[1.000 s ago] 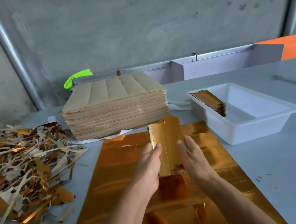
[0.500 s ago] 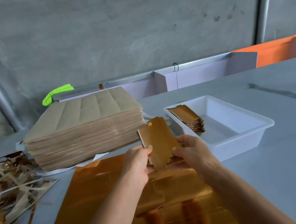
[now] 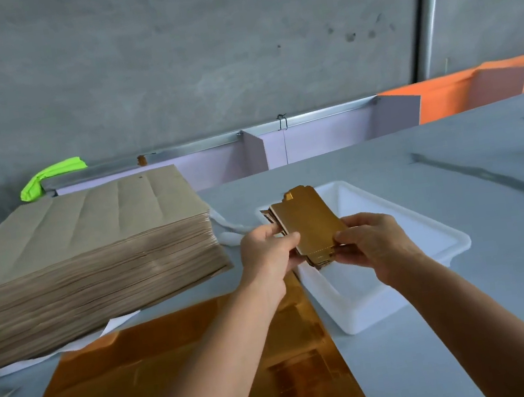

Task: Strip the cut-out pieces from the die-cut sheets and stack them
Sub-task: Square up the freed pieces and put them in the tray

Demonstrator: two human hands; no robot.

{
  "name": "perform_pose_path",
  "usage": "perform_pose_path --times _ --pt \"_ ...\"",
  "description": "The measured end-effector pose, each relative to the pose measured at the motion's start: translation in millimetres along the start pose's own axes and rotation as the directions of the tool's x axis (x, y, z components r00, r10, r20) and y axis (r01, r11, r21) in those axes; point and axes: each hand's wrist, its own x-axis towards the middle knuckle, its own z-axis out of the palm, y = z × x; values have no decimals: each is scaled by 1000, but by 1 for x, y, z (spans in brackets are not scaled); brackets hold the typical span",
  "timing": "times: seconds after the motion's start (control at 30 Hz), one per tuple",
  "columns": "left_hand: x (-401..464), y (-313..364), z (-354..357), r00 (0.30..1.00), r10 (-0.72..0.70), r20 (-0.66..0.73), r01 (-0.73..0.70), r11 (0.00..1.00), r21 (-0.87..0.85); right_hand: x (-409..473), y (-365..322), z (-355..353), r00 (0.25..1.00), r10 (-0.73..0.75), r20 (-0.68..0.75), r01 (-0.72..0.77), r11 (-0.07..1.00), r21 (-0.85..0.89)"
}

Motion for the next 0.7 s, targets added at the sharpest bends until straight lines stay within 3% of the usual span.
perform_pose_path --times 0.13,0.3,0.47,0.6,0.7 --pt "21 -12 19 993 107 -59 -100 989 111 28 4 -6 998 28 -58 -29 999 -17" --pt "42 -21 42 977 212 18 -210 948 238 59 -2 -12 992 19 -124 -21 1000 -13" --pt "62 -21 54 975 221 -16 -209 942 264 84 -9 -6 988 -18 -152 4 996 -94" --pt "77 -20 48 935 338 -108 -266 868 419 101 -10 14 988 -70 -139 41 978 -206" --pt "83 -24 42 903 410 -125 -252 744 618 109 -7 29 986 -85 -140 42 957 -286"
